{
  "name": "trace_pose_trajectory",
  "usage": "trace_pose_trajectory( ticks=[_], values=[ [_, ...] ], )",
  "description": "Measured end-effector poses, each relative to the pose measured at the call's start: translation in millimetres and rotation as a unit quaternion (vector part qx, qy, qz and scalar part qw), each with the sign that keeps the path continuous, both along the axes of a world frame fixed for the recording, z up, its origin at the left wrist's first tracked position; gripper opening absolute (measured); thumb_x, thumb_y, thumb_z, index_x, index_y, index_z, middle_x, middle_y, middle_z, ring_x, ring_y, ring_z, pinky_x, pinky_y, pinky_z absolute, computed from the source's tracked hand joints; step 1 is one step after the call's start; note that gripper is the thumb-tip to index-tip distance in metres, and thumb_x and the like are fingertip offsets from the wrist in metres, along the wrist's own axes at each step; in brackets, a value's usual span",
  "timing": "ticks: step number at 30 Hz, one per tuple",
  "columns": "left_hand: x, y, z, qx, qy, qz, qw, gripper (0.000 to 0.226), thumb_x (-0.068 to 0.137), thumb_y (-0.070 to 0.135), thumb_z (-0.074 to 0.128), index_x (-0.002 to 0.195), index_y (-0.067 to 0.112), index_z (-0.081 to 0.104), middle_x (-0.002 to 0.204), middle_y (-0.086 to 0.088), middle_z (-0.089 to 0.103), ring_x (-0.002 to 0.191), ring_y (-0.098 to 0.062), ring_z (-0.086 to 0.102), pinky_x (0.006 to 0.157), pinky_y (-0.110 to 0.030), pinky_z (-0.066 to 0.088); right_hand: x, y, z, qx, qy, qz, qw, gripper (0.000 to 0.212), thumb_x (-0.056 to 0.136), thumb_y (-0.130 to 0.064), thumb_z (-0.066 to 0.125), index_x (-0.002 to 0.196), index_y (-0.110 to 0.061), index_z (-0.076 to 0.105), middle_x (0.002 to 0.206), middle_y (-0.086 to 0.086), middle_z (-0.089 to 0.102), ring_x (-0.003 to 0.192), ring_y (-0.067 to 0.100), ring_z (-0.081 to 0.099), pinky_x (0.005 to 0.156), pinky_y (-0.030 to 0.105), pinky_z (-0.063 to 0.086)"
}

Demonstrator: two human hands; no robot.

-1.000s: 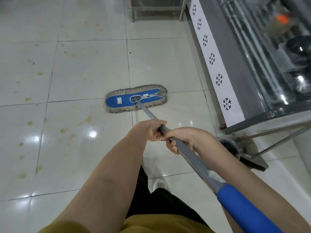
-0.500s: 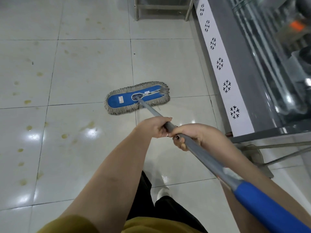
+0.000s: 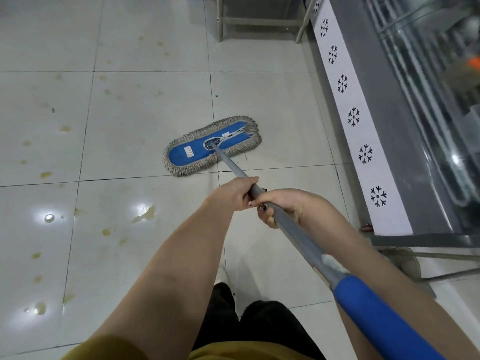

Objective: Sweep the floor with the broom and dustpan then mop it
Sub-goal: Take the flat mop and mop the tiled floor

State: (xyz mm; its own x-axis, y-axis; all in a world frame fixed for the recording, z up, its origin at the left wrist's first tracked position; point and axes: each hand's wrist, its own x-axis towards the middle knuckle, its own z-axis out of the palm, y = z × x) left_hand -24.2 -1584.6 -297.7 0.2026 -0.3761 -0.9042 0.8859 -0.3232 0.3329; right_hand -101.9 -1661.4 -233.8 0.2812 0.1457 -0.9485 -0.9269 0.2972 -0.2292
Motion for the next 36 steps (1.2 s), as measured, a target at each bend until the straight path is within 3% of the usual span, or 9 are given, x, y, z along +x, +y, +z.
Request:
trace_pose_trajectory(
  ticks=[4, 9, 15, 22, 26, 30, 34, 36],
  values=[
    [30.2, -0.2, 2.6, 0.010, -0.045, 0.027, 0.999, 0.025, 0.099, 0.021, 0.046, 0.079, 0.006, 0.045, 0.072, -0.008, 0.056, 0.063, -0.017, 0.054, 0.052, -0.029, 0.046, 36.9, 3.8, 2.3, -0.001, -0.008, 0.009, 1.000, 0.031, 0.096, -0.011, 0.043, 0.065, -0.012, 0.039, 0.032, 0.000, 0.043, 0.024, 0.005, 0.042, 0.029, 0.012, 0.038],
    [63.3, -16.9, 4.7, 0.029, -0.084, 0.036, 0.995, 0.029, 0.098, 0.021, 0.046, 0.073, 0.007, 0.042, 0.069, -0.007, 0.052, 0.057, -0.017, 0.051, 0.031, -0.016, 0.041, 76.6, -14.5, 4.8, -0.005, -0.003, 0.033, 0.999, 0.032, 0.096, -0.011, 0.043, 0.064, -0.012, 0.038, 0.032, -0.001, 0.041, 0.023, 0.004, 0.040, 0.029, 0.011, 0.037],
    [109.3, -49.6, 0.9, 0.044, -0.093, 0.053, 0.993, 0.028, 0.097, 0.021, 0.046, 0.073, 0.007, 0.044, 0.066, -0.007, 0.053, 0.055, -0.017, 0.051, 0.028, -0.016, 0.039, 124.7, -52.2, -0.6, 0.004, 0.003, 0.047, 0.999, 0.032, 0.096, -0.011, 0.045, 0.065, -0.012, 0.038, 0.034, -0.001, 0.042, 0.024, 0.003, 0.041, 0.029, 0.012, 0.038],
    [185.1, -102.1, -16.4, 0.075, -0.099, 0.096, 0.988, 0.030, 0.097, 0.025, 0.047, 0.073, 0.007, 0.048, 0.068, -0.006, 0.057, 0.059, -0.019, 0.054, 0.052, -0.027, 0.044, 200.2, -100.9, -3.4, -0.003, -0.008, 0.067, 0.998, 0.024, 0.093, -0.009, 0.049, 0.070, -0.010, 0.042, 0.037, -0.001, 0.042, 0.025, 0.004, 0.041, 0.031, 0.012, 0.038],
    [223.9, -136.0, -17.5, 0.073, -0.086, 0.139, 0.984, 0.032, 0.098, 0.027, 0.046, 0.072, 0.007, 0.048, 0.062, -0.005, 0.057, 0.053, -0.017, 0.055, 0.044, -0.023, 0.044, 243.2, -137.3, -1.0, -0.010, 0.012, 0.085, 0.996, 0.028, 0.094, -0.010, 0.050, 0.068, -0.010, 0.042, 0.037, 0.000, 0.044, 0.025, 0.004, 0.041, 0.029, 0.011, 0.036],
    [260.5, -163.4, -19.8, 0.089, -0.094, 0.152, 0.980, 0.034, 0.097, 0.030, 0.047, 0.071, 0.009, 0.049, 0.064, -0.005, 0.058, 0.058, -0.019, 0.055, 0.062, -0.028, 0.047, 283.5, -166.0, -1.5, -0.010, 0.019, 0.105, 0.994, 0.030, 0.095, -0.010, 0.048, 0.066, -0.010, 0.041, 0.036, 0.001, 0.043, 0.023, 0.004, 0.039, 0.029, 0.011, 0.035],
    [291.8, -177.5, -25.0, 0.103, -0.099, 0.164, 0.976, 0.033, 0.097, 0.030, 0.047, 0.072, 0.009, 0.049, 0.065, -0.003, 0.058, 0.058, -0.018, 0.055, 0.061, -0.028, 0.046, 317.0, -182.1, -6.3, 0.002, 0.028, 0.120, 0.992, 0.027, 0.094, -0.009, 0.049, 0.068, -0.009, 0.042, 0.037, 0.001, 0.043, 0.024, 0.005, 0.038, 0.028, 0.011, 0.035],
    [306.5, -181.9, -27.8, 0.107, -0.100, 0.170, 0.975, 0.033, 0.097, 0.030, 0.047, 0.072, 0.008, 0.048, 0.068, -0.005, 0.058, 0.065, -0.022, 0.057, 0.072, -0.034, 0.050, 332.2, -185.5, -7.5, 0.007, 0.028, 0.125, 0.992, 0.025, 0.094, -0.009, 0.049, 0.070, -0.009, 0.043, 0.037, 0.001, 0.043, 0.024, 0.005, 0.038, 0.029, 0.011, 0.035]
  ],
)
